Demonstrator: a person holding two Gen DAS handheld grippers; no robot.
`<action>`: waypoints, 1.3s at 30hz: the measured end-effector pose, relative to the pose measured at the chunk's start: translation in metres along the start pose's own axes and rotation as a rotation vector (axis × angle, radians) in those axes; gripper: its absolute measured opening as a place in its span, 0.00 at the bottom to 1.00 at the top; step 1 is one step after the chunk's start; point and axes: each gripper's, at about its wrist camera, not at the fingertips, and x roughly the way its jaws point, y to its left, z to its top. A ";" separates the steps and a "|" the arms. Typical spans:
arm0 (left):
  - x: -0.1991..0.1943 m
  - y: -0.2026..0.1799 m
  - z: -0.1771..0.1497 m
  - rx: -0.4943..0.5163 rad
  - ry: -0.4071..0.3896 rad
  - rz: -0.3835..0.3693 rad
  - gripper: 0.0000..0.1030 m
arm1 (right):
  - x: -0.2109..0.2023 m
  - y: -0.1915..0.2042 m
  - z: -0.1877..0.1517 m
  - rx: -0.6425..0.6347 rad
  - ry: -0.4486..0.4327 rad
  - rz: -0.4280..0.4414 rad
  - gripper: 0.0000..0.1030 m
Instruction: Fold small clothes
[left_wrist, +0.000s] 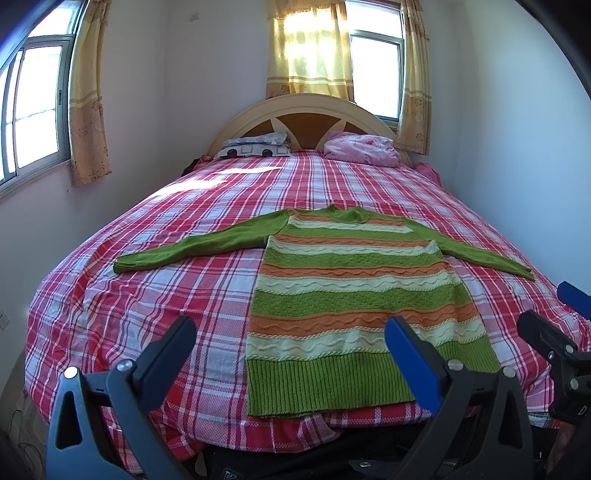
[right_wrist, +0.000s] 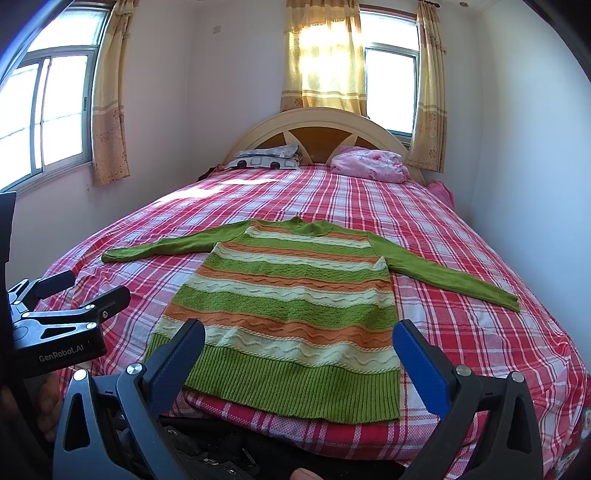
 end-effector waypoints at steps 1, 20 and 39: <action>0.000 0.000 0.000 0.000 0.000 0.000 1.00 | 0.002 0.000 0.000 0.000 0.001 -0.001 0.99; 0.001 0.000 0.000 0.001 0.005 -0.003 1.00 | 0.005 -0.001 -0.005 -0.001 0.010 0.002 0.99; 0.013 -0.002 0.001 0.003 0.045 -0.031 1.00 | 0.023 -0.009 -0.006 0.008 0.039 0.037 0.99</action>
